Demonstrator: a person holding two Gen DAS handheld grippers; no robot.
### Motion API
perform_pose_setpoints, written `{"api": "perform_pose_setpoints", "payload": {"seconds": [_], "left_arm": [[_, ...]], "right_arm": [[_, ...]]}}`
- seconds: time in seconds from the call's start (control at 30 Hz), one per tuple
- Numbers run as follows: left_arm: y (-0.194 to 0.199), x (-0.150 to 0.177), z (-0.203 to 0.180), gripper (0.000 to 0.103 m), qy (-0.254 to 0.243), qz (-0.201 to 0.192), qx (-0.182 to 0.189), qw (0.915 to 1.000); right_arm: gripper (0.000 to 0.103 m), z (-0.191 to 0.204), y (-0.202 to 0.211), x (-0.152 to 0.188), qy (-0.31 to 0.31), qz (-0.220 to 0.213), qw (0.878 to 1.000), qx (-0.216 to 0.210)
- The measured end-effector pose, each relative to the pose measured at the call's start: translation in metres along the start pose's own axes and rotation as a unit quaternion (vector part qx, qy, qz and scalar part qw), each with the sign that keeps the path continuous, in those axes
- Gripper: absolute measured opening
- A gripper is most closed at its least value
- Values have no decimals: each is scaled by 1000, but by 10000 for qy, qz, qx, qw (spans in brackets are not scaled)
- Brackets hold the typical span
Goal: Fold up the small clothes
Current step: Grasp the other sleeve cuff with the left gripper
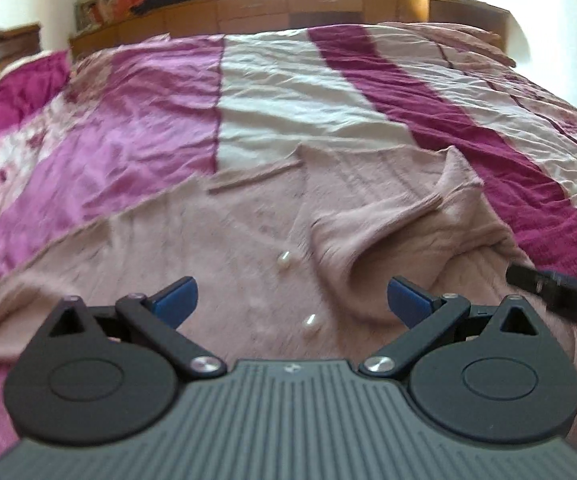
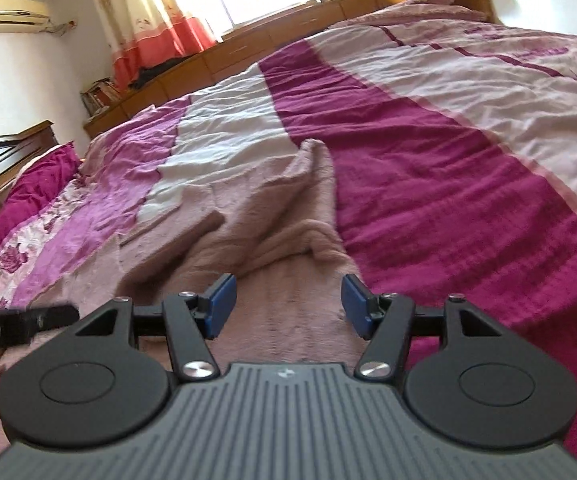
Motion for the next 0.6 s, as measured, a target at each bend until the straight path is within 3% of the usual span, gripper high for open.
{"api": "perform_pose_setpoints", "payload": {"seconds": [0.23, 0.6], "left_arm": [[-26, -20, -35, 103, -447, -248, 9, 9987], [-51, -20, -55, 84, -566, -330, -23, 9979]], "right_arm": [[66, -6, -9, 11, -38, -19, 10000, -10], [66, -11, -18, 17, 20, -46, 10000, 26]]}}
Point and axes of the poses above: each gripper's, at about its wrist camera, not at the fingertips, and y roughly against the way its jaws point, z to its left, x to its underside, the point moved 3 cm from there along -y, roughly the way its jaws point, and after that the axes turned 14 degrees about -x, right-handed, at the moved point
